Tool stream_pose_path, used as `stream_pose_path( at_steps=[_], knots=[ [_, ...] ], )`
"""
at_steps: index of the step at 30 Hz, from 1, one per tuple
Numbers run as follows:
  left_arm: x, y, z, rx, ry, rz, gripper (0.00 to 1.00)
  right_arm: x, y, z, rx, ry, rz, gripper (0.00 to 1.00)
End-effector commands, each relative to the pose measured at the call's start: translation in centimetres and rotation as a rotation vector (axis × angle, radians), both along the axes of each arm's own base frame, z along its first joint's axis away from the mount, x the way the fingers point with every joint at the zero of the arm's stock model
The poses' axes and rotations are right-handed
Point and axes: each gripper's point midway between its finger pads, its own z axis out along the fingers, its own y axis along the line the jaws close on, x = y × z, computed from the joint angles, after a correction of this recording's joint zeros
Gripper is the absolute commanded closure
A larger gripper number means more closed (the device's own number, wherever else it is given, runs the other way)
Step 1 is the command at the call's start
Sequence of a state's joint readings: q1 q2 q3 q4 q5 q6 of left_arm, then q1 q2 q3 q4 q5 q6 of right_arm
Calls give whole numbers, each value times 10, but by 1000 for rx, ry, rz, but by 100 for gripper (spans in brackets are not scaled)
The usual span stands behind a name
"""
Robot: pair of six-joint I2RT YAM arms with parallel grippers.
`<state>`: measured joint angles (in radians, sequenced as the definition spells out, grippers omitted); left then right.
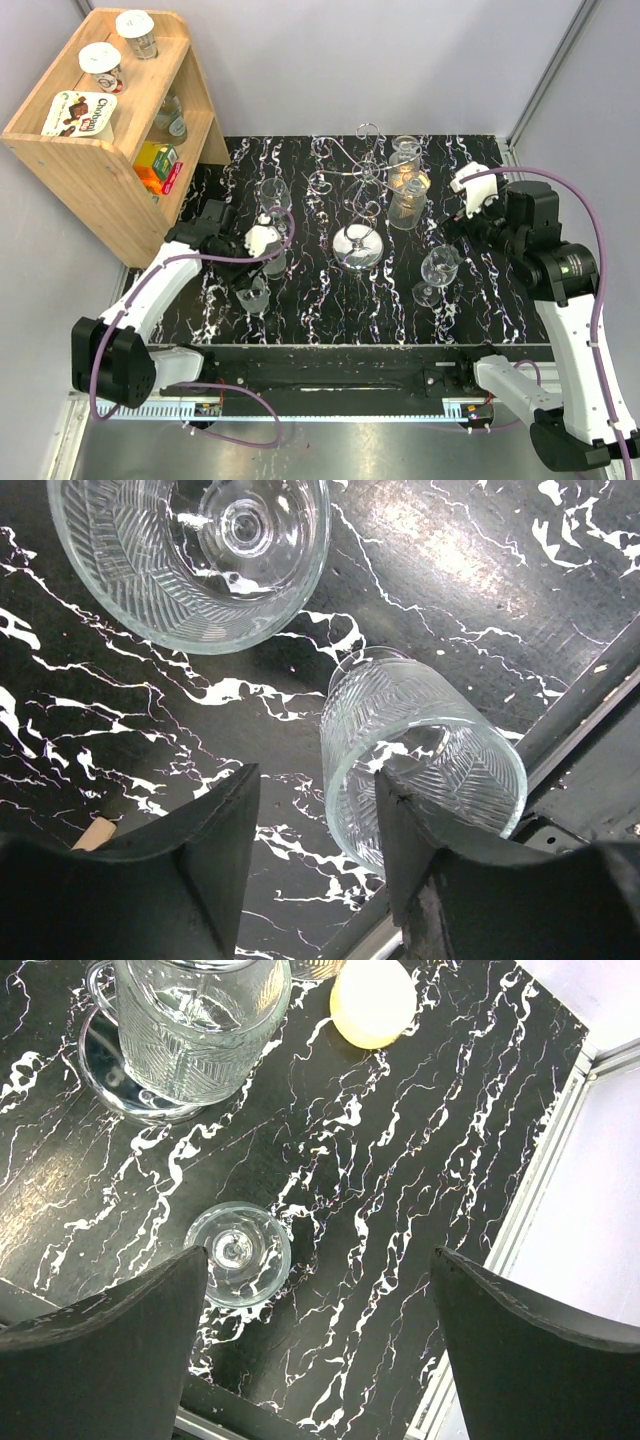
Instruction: Place the wine glass upside down on the wine glass rack
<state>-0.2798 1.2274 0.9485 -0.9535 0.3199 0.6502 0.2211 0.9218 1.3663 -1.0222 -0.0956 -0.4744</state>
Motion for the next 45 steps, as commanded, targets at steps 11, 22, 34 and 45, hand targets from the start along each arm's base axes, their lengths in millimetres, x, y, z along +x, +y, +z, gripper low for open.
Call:
stream_pose_path(
  at_steps=[11, 22, 34, 45],
  knots=[
    [-3, -5, -9, -32, -10, 14, 94, -2, 0, 18, 40, -48, -13, 4],
    [-6, -16, 139, -243, -281, 18, 100, -24, 43, 68, 186, -68, 218, 3],
    [-29, -80, 392, -849, -666, -144, 100, -41, 141, 145, 647, 31, 695, 1],
    [-16, -133, 454, -1219, -481, -301, 100, -25, 185, 189, 911, 29, 991, 1]
  ],
)
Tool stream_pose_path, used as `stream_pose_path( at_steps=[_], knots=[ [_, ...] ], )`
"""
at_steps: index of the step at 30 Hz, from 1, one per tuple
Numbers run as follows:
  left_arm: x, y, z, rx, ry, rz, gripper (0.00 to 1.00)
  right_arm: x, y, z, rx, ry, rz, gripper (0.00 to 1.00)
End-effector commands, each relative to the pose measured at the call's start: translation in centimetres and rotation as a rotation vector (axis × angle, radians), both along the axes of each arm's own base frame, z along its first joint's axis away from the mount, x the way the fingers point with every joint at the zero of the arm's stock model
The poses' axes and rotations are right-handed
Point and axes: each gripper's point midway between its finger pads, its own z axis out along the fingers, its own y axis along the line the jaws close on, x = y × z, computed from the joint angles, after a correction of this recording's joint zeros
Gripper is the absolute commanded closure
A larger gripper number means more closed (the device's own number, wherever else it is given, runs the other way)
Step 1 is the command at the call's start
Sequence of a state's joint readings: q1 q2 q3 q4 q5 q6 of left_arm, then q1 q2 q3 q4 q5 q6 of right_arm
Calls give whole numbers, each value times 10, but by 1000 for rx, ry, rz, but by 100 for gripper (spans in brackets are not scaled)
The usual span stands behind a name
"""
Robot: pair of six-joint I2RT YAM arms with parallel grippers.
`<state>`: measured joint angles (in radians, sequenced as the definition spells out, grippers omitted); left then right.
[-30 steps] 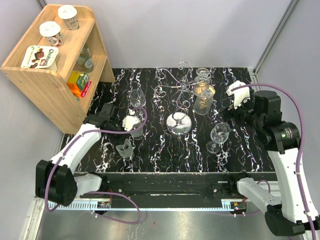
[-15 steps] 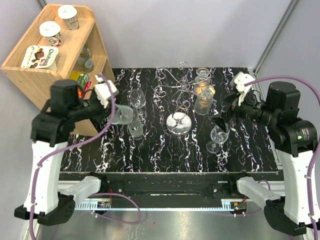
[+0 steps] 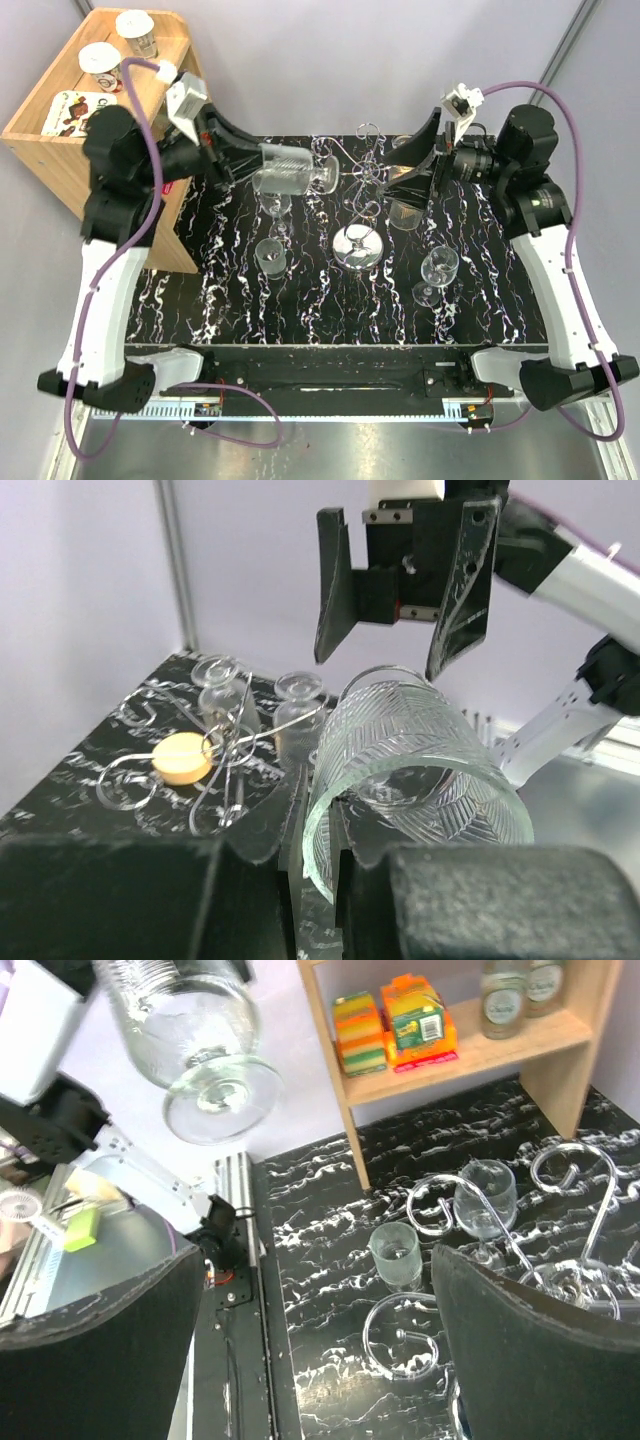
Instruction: Place the wine glass upside down on the wine glass rack
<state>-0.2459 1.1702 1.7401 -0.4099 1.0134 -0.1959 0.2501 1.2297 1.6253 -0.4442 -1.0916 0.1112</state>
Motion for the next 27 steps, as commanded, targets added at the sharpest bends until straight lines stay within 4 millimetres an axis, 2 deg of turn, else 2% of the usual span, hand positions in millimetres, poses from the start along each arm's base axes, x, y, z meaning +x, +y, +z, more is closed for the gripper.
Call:
stream_pose_path(
  at_steps=[1, 4, 9, 14, 20, 27],
  knots=[
    [-7, -21, 37, -102, -52, -122, 100, -19, 16, 44, 163, -63, 202, 0],
    [0, -31, 36, -105, -57, -118, 100, -14, 22, 52, 201, -61, 224, 0],
    [7, -49, 34, -124, -53, -153, 100, -1, 31, 47, 195, -34, 216, 1],
    [19, -62, 30, -137, -27, -168, 100, -5, 33, 43, 203, -22, 246, 1],
    [32, -65, 28, -133, -41, -143, 100, -10, 30, 39, 185, -27, 241, 1],
    [30, -62, 47, -168, -59, -180, 100, -12, 29, 27, 143, -33, 236, 1]
  ],
)
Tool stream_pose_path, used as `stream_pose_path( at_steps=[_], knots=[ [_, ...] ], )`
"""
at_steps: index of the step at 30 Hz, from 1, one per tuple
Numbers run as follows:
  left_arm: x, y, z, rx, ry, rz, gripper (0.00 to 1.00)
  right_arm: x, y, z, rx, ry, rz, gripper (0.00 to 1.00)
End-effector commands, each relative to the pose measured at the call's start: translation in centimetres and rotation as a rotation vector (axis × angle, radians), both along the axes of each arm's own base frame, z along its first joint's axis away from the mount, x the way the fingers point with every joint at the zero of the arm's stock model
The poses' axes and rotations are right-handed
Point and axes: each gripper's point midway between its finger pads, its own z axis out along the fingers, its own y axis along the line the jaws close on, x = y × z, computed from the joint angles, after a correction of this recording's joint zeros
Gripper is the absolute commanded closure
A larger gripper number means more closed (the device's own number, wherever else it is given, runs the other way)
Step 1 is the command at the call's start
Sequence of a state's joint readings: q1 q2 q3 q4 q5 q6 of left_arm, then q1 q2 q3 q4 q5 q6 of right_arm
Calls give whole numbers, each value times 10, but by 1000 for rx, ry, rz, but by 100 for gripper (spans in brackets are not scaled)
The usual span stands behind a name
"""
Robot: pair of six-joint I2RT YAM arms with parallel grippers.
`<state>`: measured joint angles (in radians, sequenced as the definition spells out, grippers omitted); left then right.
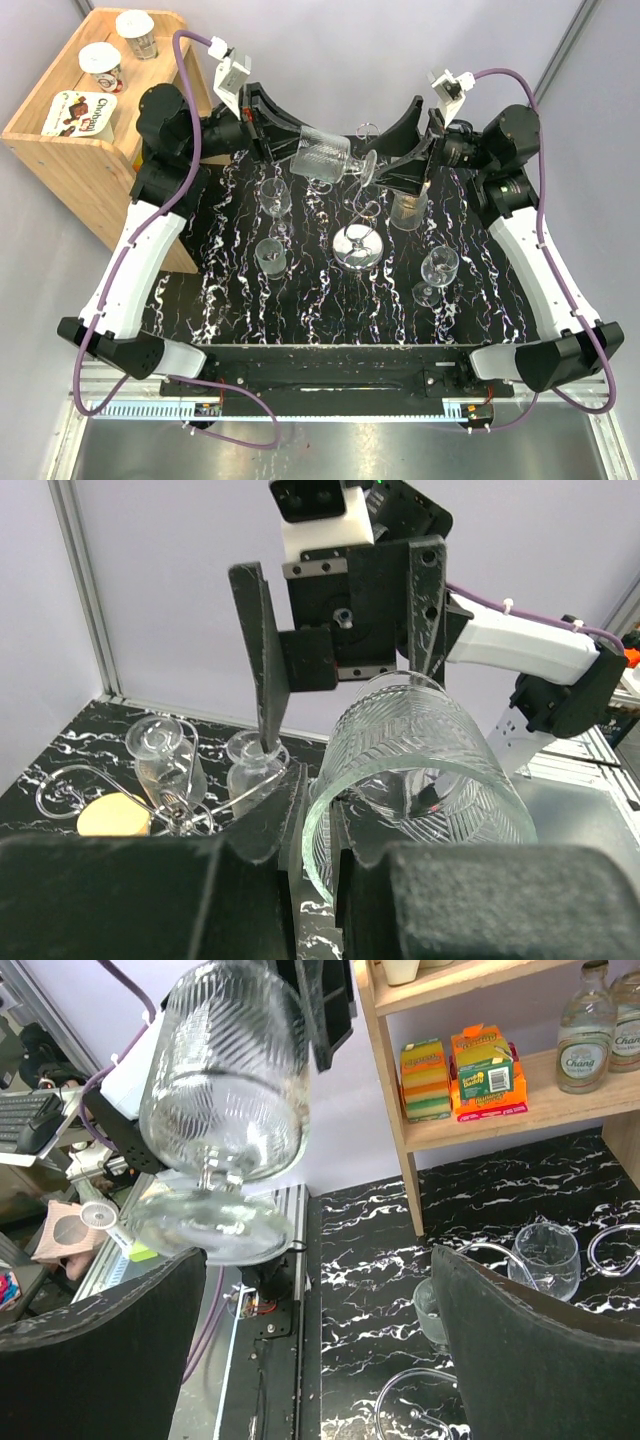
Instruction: Place the wine glass upside down on the wine glass rack
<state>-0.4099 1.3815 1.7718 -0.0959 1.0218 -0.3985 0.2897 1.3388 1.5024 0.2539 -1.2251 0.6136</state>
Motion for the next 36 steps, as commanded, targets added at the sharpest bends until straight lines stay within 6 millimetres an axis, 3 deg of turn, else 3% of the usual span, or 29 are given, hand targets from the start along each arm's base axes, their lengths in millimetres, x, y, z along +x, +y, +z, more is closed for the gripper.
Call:
stream_pose_path(
  at_steps=[1, 10, 22, 36],
  knots=[
    [0, 5, 45, -98, -116, 22, 100, -19, -1, 5, -25, -83, 21, 1],
    [11, 1, 36, -89, -97, 13, 100, -25, -3, 12, -19, -105, 37, 0],
    [11, 0, 10, -71, -62, -1, 100, -13, 0, 23, -3, -105, 6, 2],
    [12, -2, 20, -98, -55, -20, 100, -8, 0, 10, -17, -93, -18, 8]
  ],
)
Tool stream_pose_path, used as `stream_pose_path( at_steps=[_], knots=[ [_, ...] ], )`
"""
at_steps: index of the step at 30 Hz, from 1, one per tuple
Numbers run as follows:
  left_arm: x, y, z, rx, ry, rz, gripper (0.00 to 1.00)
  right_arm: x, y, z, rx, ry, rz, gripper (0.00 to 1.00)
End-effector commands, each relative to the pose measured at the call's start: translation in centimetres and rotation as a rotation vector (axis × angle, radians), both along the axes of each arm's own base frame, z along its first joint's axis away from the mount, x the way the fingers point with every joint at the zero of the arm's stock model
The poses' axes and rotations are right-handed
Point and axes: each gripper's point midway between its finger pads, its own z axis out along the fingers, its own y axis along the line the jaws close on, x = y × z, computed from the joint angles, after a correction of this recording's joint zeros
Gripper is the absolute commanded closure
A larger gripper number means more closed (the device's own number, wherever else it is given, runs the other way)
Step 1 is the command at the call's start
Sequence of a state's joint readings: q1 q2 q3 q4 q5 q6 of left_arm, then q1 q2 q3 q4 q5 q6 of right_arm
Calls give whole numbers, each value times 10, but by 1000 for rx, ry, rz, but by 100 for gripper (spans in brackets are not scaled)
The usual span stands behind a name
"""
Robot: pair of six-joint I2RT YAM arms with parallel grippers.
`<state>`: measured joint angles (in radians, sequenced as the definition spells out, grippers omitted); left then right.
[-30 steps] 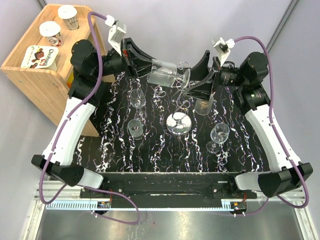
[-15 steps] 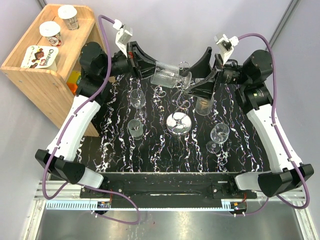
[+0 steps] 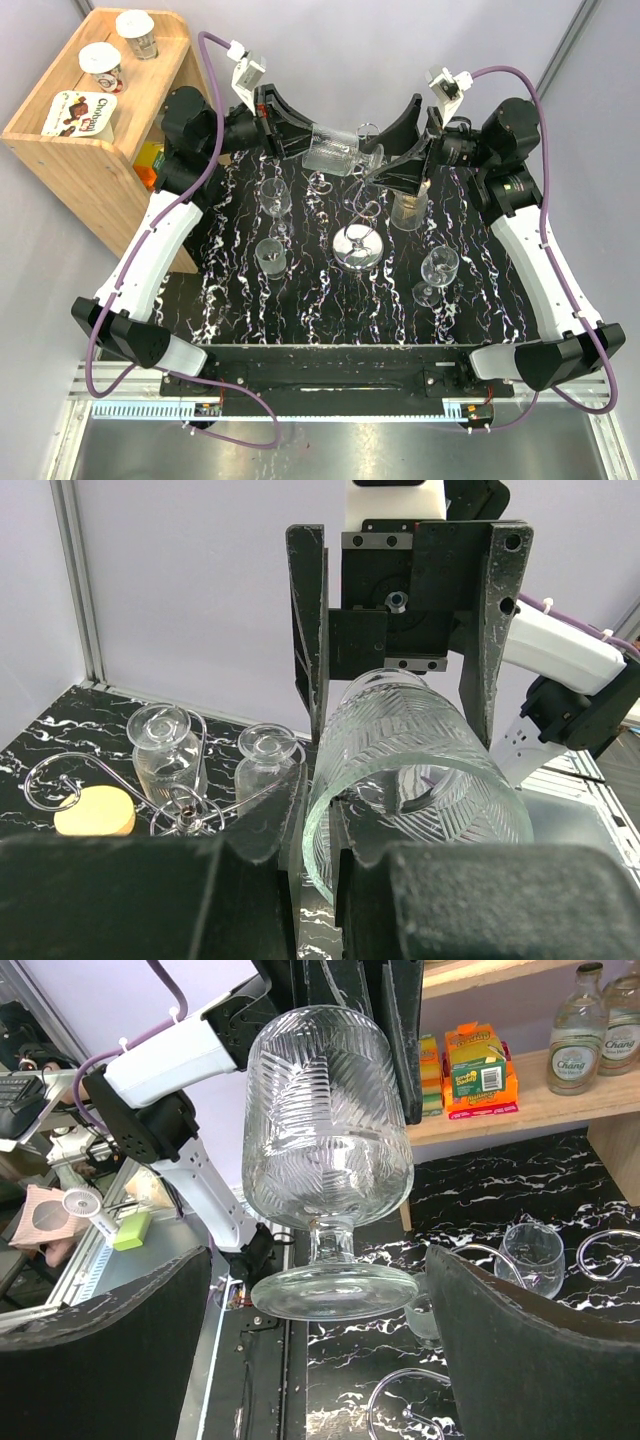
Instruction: Place the wine glass upside down on the wine glass rack
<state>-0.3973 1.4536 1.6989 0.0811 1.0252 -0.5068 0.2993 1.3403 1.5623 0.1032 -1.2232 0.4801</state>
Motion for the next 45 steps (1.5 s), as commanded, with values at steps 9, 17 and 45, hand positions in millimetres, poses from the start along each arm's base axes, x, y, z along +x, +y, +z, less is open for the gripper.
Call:
stream_pose_path(
  at_steps=[9, 17, 45],
  knots=[
    [-21, 9, 38, -69, -129, -11, 100, -7, -1, 11, 14, -52, -7, 31],
    [-8, 7, 19, -30, -124, 11, 100, 2, -10, 18, 16, -73, -72, 61],
    [56, -16, -85, 155, -49, 12, 61, 71, -64, -43, -167, -49, -377, 99]
  ],
)
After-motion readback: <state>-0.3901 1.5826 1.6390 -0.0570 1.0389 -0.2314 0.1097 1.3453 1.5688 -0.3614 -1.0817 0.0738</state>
